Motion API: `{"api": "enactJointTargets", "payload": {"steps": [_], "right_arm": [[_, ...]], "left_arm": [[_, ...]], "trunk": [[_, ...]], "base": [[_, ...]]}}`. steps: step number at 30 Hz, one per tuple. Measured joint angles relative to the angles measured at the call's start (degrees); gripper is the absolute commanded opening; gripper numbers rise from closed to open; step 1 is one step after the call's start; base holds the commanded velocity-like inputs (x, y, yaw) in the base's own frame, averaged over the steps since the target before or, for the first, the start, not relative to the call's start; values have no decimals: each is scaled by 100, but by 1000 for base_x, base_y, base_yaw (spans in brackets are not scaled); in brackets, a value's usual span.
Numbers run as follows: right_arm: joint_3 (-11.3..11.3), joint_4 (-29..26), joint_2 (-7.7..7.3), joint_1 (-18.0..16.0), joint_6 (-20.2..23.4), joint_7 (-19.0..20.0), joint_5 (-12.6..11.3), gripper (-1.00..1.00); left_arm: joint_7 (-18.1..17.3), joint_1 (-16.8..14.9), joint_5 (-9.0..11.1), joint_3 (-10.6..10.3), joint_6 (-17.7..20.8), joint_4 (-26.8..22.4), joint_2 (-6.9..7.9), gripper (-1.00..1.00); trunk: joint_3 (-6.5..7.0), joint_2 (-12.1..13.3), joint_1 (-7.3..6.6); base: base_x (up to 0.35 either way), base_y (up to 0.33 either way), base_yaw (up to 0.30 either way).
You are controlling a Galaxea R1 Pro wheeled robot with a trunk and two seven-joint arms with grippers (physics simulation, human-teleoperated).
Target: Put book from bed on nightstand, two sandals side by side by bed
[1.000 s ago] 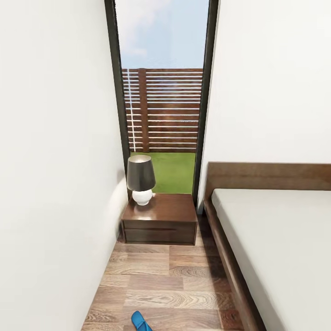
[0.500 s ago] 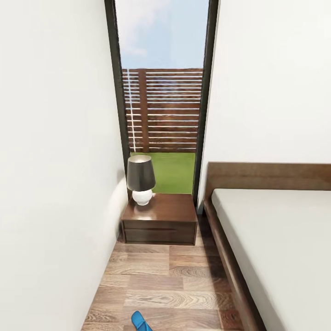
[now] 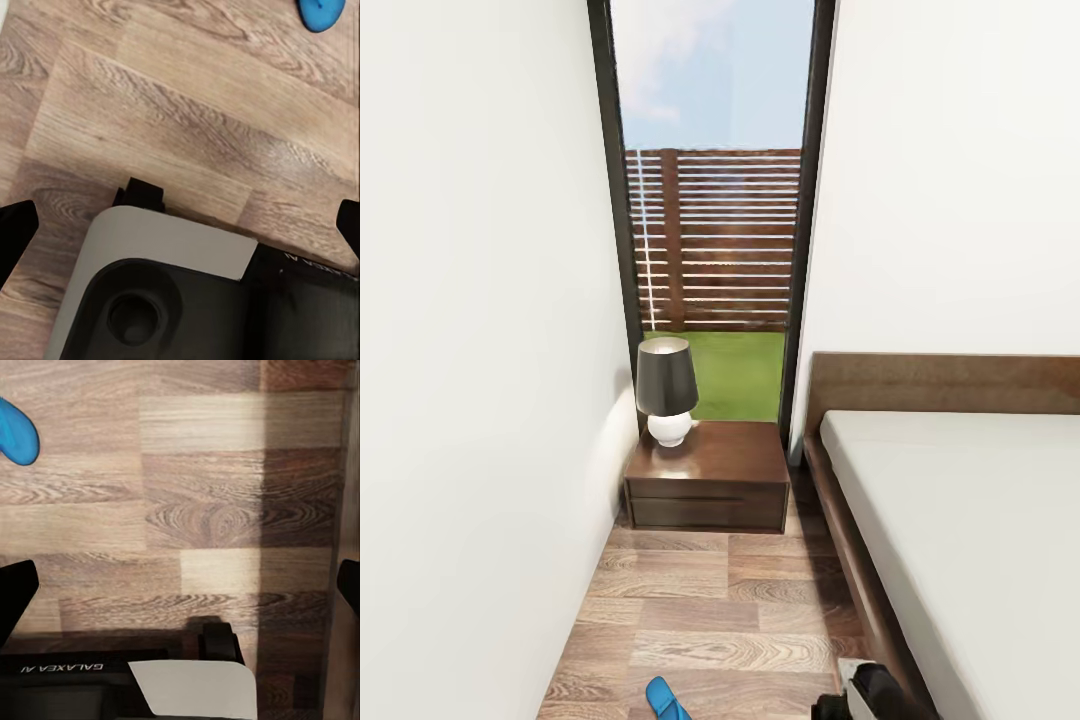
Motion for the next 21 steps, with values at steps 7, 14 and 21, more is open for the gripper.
{"api": "enactJointTargets", "payload": {"steps": [7, 14, 21], "right_arm": [[4, -468, -13, -289, 176, 2, 15, 100], [4, -622, 2, -556, 627, 0, 3, 100], [10, -609, 154, -1041, 849, 1, 13, 100]], "left_arm": [[-527, -125, 147, 321, 5, -288, 37, 100], [-766, -138, 537, 565, 11, -489, 47, 100], [-816, -158, 985, 626, 135, -592, 73, 100]], "trunk": [[0, 0, 0], [0, 0, 0], [0, 0, 0]], "base": [[0, 0, 0], [0, 0, 0], [0, 0, 0]]}}
